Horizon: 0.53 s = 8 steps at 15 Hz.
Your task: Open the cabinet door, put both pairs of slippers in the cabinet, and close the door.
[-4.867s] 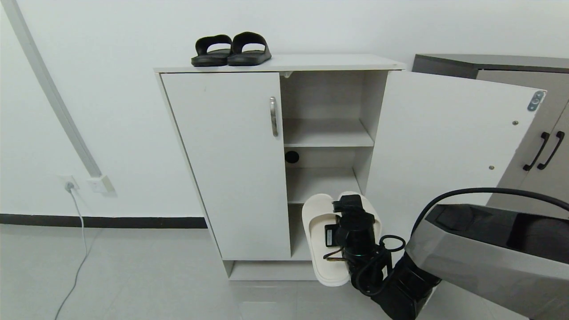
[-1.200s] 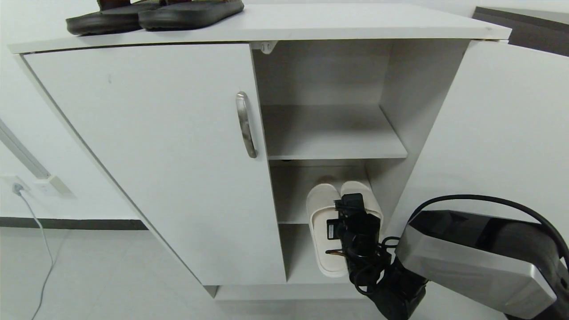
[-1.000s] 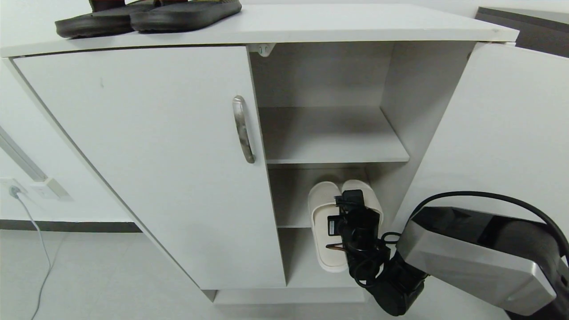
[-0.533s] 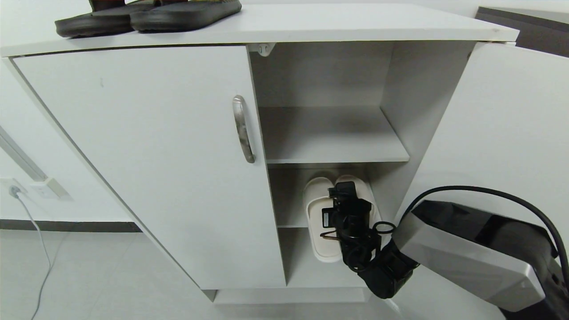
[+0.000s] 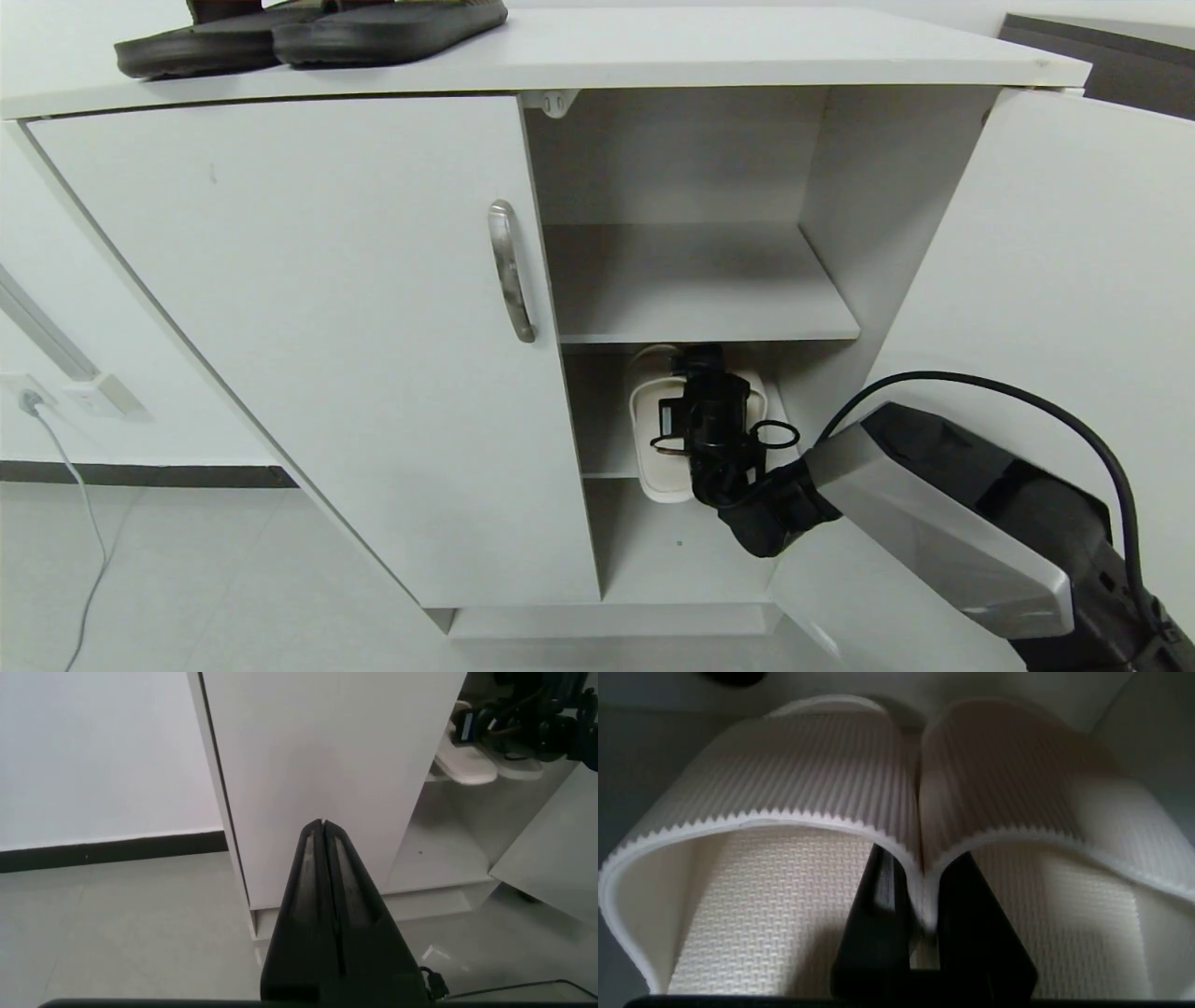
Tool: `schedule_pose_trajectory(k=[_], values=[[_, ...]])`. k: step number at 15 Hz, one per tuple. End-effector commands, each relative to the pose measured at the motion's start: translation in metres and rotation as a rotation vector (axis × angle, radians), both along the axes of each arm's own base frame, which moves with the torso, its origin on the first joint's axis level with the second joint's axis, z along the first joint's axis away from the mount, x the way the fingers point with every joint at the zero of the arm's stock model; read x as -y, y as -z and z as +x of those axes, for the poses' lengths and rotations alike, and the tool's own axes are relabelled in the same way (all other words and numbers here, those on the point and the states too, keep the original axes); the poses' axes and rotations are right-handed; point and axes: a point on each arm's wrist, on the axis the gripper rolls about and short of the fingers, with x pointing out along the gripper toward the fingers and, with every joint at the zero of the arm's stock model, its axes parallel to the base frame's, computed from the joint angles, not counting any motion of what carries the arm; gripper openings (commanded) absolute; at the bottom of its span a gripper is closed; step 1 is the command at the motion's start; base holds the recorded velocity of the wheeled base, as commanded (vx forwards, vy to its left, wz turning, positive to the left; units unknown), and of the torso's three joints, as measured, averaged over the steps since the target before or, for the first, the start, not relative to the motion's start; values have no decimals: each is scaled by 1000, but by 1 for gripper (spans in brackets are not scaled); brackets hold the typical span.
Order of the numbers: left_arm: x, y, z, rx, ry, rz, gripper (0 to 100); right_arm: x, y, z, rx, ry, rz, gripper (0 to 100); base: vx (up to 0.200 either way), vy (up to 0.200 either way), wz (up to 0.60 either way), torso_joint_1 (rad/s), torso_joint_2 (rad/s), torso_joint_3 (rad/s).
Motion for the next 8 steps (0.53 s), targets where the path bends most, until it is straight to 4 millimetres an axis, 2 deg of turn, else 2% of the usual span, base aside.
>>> schedule_pose_trajectory(k=[1,4,8], values=[[0,0,0,-1,0,0,0,0,5,9,4,10,3,0,0,0,0,0,0,0],[0,0,0,-1,0,2,0,3,8,21,3,29,2,0,0,0,0,0,0,0],[0,0,0,-1,0,2,0,5,10,25,2,36,2,0,0,0,0,0,0,0]])
